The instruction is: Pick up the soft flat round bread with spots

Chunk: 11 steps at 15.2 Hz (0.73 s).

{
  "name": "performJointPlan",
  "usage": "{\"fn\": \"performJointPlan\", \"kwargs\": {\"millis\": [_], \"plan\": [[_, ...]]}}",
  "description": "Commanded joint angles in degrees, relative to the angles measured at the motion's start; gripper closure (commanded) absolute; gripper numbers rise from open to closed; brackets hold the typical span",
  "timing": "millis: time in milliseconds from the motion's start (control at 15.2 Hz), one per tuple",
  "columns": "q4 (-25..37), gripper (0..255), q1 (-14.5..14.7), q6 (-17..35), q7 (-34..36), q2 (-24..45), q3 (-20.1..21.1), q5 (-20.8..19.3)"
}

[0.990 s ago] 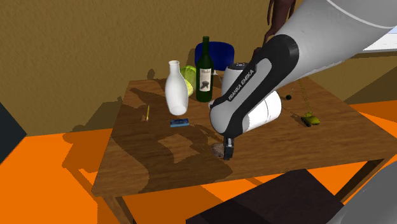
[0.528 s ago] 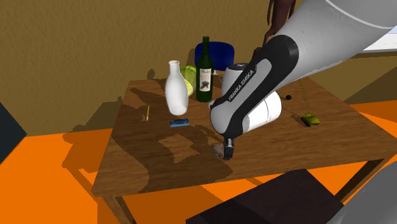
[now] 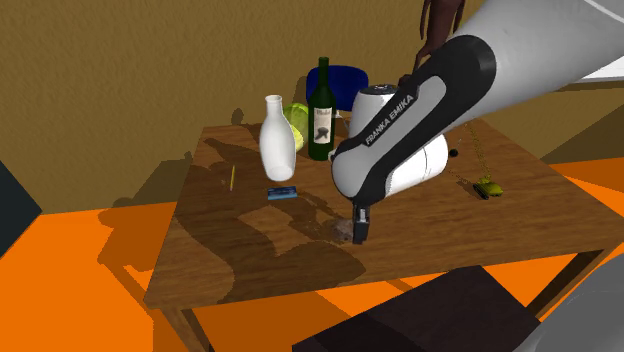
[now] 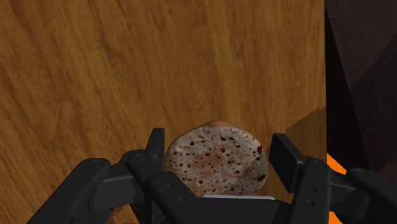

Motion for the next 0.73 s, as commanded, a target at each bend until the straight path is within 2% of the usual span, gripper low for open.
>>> {"fn": "performJointPlan", "kwargs": {"millis": [0,528,660], "plan": [[0.27,255,-0.08,-2.20,0.25,-1.90,0.09,-0.28],[1.84,255,-0.37,-10.34,0.75,-8.49,0.41,-0.91],[1.87,255,-0.38,-10.49,0.75,-8.61,0.42,-0.92]]}}
